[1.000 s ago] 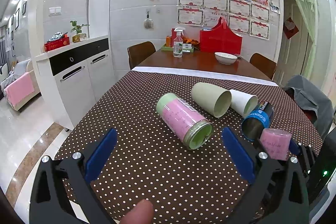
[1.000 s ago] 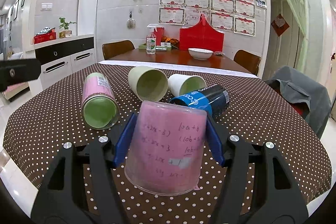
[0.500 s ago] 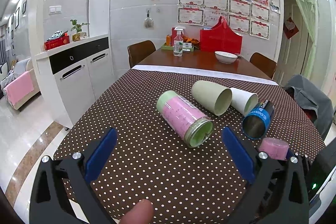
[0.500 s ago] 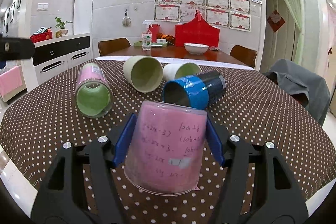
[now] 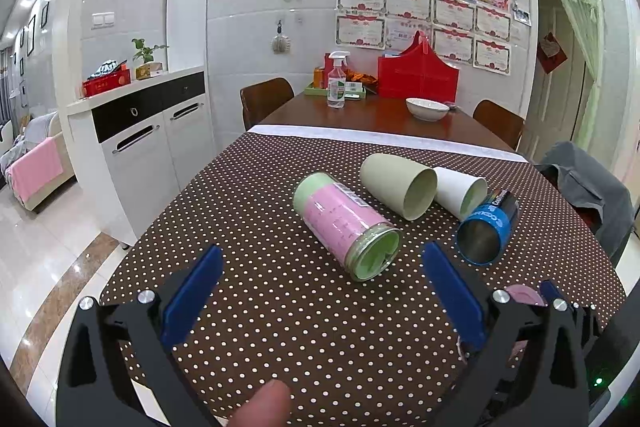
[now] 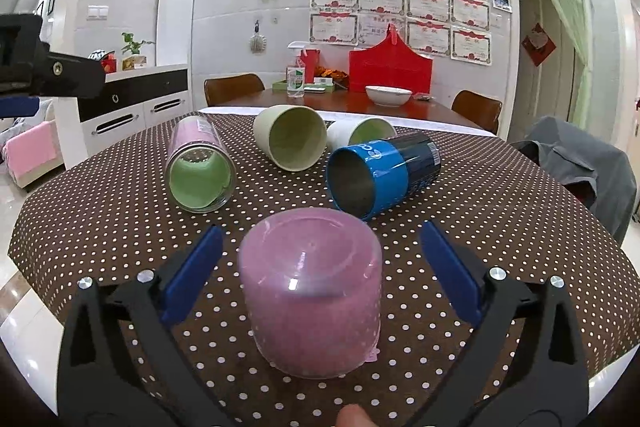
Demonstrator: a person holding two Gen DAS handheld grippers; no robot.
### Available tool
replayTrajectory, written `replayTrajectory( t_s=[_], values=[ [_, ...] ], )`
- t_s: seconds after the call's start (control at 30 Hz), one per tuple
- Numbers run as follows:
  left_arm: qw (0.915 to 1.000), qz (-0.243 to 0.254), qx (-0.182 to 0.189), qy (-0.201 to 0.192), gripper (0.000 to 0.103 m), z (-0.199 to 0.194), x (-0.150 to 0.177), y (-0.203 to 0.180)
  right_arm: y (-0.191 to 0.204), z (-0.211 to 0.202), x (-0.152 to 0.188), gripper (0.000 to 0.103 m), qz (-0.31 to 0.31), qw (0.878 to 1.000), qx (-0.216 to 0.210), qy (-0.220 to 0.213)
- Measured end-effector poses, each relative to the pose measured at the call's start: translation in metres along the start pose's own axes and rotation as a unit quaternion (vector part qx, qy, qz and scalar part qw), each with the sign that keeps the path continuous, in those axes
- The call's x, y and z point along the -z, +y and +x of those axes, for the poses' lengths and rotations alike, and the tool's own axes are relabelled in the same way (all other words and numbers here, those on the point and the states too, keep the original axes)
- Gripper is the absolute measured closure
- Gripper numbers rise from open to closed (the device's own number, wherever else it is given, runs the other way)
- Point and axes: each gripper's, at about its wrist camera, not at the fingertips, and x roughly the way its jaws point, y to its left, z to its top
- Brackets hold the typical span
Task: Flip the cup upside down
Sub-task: 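Open the right tool and pull it back from the cup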
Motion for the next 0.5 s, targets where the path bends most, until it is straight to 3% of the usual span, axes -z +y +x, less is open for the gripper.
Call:
replayTrajectory(
  t_s=[0.5],
  values=[
    [0.9999,0.002,-0.004,-0.015,0.004,-0.010,-0.003,-0.007,-0.006,-0.013,-0.020,0.006,0.004,1.000,-0.013,0.005]
  ],
)
